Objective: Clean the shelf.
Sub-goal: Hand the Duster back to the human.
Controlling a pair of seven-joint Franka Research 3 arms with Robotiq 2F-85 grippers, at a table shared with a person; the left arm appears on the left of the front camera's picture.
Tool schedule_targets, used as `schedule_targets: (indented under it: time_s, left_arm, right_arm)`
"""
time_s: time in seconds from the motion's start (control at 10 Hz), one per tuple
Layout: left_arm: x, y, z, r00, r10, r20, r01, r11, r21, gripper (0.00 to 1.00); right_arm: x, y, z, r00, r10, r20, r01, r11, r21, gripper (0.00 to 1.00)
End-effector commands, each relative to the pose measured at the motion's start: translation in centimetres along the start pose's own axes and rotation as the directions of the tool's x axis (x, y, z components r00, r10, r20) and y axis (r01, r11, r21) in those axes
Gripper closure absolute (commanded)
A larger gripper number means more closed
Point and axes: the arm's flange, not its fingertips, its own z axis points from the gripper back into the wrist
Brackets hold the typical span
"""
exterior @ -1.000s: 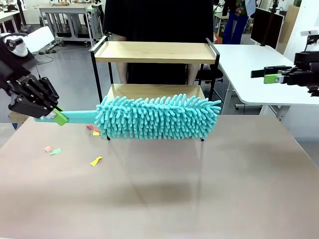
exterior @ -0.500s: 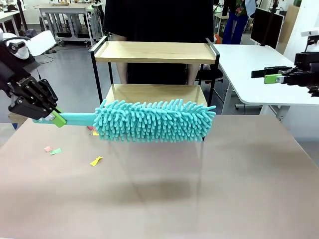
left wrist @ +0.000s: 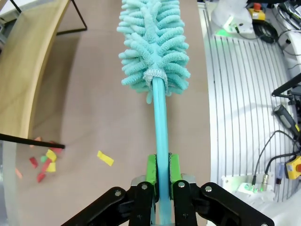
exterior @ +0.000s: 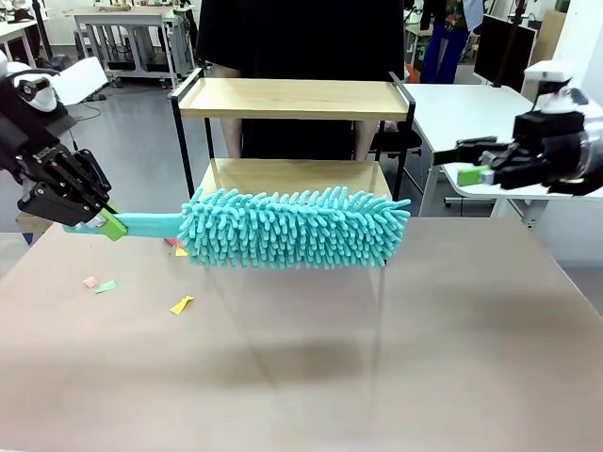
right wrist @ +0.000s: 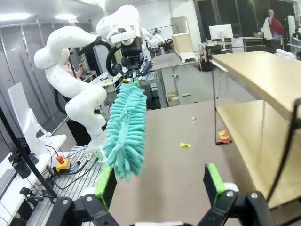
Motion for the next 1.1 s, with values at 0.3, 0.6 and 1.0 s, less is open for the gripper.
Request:
schedule_targets:
  time_s: [0.3,0.6,1.0]
  left_arm:
    - [0.1,-0.1,0.2,0.999,-0.016,0.031,0.016,1.000,-0.003,0.87]
    - [0.1,-0.1,0.2,0.999,-0.016,0.031,0.016,1.000,-0.003,0.87]
    - [0.1,-0.1,0.2,0.999,-0.016,0.031,0.016,1.000,-0.003,0.87]
  right_arm:
    - [-5.1,3.3,-6.0,0.995,0.050,0.082,-0.040,0.992,-0.116,0.00]
    - [-6.6,3.9,-8.0,0.990,0.011,0.144,0.003,0.996,-0.094,0.00]
    - [-6.9,4.1,-10.5,0.987,-0.003,0.161,0.010,0.999,-0.041,0.00]
